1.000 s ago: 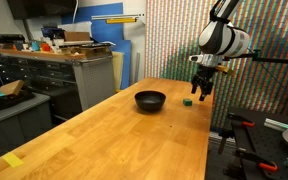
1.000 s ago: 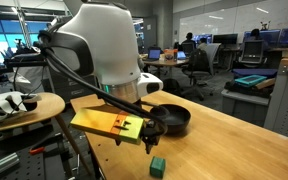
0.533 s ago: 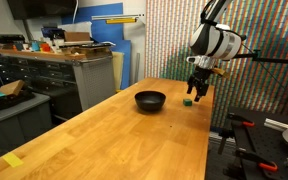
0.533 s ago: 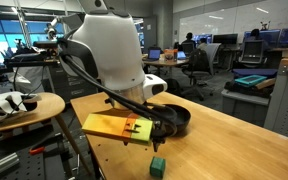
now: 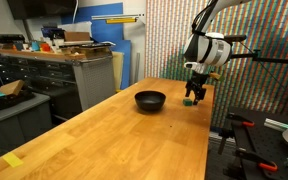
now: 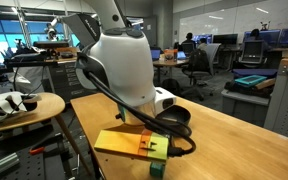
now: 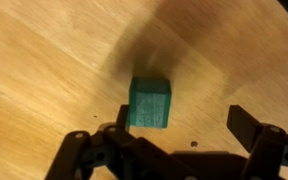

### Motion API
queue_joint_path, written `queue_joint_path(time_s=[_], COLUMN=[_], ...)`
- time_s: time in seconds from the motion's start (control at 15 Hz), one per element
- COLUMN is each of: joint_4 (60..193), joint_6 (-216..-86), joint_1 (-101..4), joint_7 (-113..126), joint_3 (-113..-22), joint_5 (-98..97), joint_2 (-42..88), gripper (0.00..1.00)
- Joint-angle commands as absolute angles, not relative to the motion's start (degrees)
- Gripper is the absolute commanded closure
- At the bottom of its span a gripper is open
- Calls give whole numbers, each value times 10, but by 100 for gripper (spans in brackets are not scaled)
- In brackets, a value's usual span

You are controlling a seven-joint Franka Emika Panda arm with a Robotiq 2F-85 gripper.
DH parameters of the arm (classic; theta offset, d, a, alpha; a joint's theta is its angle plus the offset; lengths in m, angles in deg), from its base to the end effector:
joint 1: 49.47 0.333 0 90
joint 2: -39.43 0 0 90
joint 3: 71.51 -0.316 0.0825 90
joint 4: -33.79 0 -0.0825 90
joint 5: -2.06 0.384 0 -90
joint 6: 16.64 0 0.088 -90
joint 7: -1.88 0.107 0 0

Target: Pick up the green block from the table and put it in the black bowl

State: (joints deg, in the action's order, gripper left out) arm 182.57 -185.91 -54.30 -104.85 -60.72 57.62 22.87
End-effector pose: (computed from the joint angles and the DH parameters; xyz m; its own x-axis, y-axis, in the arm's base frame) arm 0.3829 -0.1705 0.1589 0.7796 0.6020 0.1725 0.6019 -0.7964 0.0588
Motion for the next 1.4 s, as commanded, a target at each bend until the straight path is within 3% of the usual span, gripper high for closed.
queue_joint_path(time_s=[0.0,0.13,0.2,0.33,0.73,0.8,1.33], joint_4=[1793,1783,1779,1772,1762,1764,1785], joint_6=[-1875,-1874,-1873,-1871,-1872,-1872,-1865], joint_1=[-569,-574,-574,-575,-573,-571,-543], joint_7=[-1094,-1094,-1088,-1083,-1083,-1080,-1043], joint_3=[-626,-627,-625,-625,-625,-622,-591], joint_5=[611,613,609,607,604,600,554], joint_2=[190,178,173,169,170,170,185], gripper=[0,4,26,30,79,83,83])
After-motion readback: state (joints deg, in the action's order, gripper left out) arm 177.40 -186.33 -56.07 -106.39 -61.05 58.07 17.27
